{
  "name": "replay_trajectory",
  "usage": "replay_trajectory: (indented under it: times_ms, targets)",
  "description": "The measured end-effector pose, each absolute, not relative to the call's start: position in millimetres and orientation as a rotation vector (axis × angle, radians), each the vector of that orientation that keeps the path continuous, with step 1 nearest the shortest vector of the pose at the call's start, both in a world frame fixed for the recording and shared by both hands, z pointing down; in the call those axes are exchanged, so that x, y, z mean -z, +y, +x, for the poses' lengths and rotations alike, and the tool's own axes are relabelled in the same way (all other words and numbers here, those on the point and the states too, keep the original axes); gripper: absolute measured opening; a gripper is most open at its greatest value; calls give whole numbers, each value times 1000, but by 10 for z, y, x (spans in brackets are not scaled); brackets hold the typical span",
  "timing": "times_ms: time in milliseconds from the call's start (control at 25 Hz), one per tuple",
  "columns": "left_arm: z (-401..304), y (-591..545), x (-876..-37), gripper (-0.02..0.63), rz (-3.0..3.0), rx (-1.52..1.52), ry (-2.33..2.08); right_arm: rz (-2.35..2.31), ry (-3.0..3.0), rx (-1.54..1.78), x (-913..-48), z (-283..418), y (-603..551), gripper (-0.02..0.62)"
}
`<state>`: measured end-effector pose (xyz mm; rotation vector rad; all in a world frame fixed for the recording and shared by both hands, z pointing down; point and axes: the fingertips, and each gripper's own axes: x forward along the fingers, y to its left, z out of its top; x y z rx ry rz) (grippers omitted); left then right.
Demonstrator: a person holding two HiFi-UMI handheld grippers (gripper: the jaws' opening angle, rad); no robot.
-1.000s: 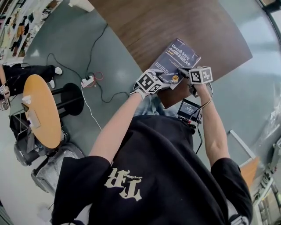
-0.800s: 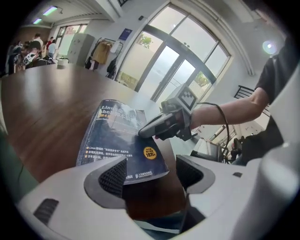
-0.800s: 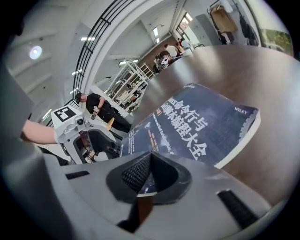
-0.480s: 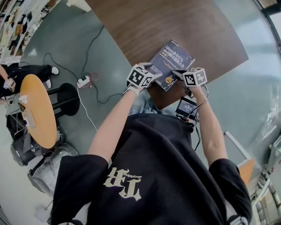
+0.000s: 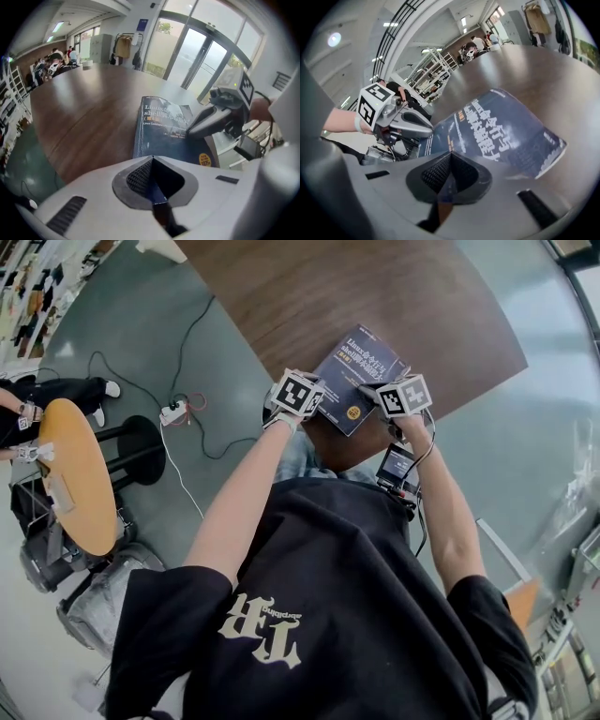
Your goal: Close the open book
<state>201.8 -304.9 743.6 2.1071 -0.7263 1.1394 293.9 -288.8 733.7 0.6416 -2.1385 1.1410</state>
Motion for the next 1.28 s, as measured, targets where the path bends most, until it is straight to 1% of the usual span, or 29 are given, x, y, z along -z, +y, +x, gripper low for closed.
replay_trajectory:
  times_ms: [120,400,600,760,960,1160,1280]
  targets:
    - [2133,-3068,-7434,8,2133,-1188,-760,642,-2163,-1125,-7268,2815,-3121,-12]
    - [2100,-3000,-7418,8,2111,-1178,-799,571,-2151,-1042,-7299,2122,-3325,-12]
    - [2090,-3007,-7415,8,2092,-1164,-805,572,-2099,-1109,-7331,2122,-3371,-12]
    - [2070,-3003,-7427,8,2083,-1135,-805,637,-2083,-1206,-7353,2410,-3423,-14]
    - [1993,-2978,-7473,8,2081,-1141,-821,817,-2059,-1383,-7356,3121,-3469,-15]
    - [1889,-2963,-7460,8,2092,-1126,-817,1011,-2035,-1447,-7353,3681,-3436,-15]
    - [1848,-2978,-7506,8,2086,-1127,-819,1089,-2010,-1461,-7395,3851,-3437,-15]
